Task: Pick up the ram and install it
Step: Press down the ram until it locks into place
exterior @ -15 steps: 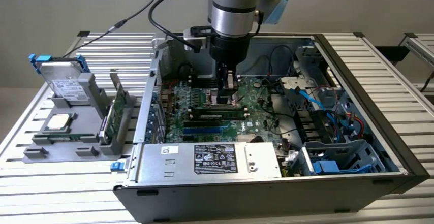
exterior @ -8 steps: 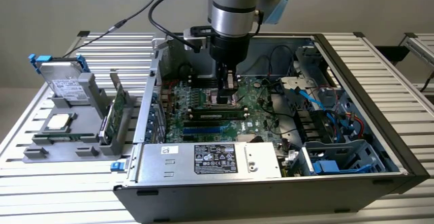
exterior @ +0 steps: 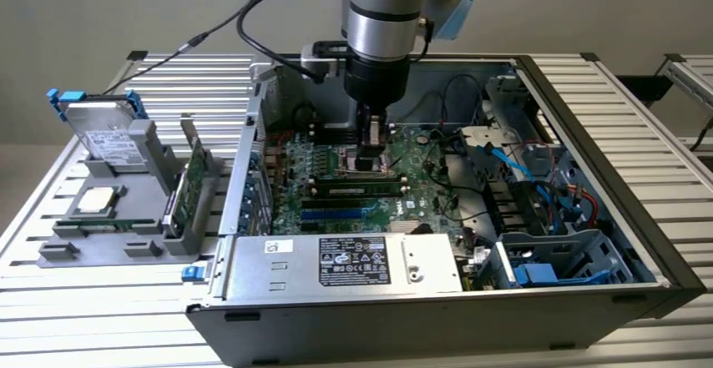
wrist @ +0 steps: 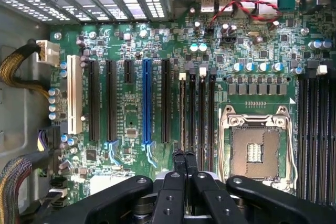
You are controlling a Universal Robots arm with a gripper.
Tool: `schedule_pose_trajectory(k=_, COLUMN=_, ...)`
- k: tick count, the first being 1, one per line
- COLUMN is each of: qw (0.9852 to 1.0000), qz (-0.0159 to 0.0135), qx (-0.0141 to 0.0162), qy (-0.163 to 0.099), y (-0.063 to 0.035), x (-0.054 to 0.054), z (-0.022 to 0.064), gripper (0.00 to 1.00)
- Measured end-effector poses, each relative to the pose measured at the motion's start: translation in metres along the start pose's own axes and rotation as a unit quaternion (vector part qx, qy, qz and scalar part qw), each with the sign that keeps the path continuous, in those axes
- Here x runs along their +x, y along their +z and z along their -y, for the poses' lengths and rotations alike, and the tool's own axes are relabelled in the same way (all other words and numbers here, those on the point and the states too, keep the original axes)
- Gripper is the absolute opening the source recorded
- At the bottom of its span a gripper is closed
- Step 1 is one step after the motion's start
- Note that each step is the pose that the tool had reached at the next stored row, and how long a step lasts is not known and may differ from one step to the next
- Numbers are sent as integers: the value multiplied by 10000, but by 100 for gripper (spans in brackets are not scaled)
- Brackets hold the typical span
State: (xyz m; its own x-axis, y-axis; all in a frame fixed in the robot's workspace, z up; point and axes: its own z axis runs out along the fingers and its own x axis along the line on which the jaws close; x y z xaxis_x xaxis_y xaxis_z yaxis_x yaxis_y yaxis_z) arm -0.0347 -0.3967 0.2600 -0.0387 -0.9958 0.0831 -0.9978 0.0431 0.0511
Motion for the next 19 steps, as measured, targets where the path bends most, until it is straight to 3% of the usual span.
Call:
schedule_pose_trajectory(k=4, qw=9995, qz=17, qx=-27, qy=324, y=0, x=0, z=0, gripper=10)
schedule_pose_trajectory(k=9, qw=9972, qz=38, qx=-62, qy=741, y=0, x=0, z=0, gripper=10)
schedule_pose_trajectory(k=14, qw=9930, qz=61, qx=-98, qy=1174, y=0, x=0, z=0, gripper=10)
schedule_pose_trajectory(k=19, qw=9870, qz=83, qx=-133, qy=1602, y=0, x=0, z=0, gripper=10)
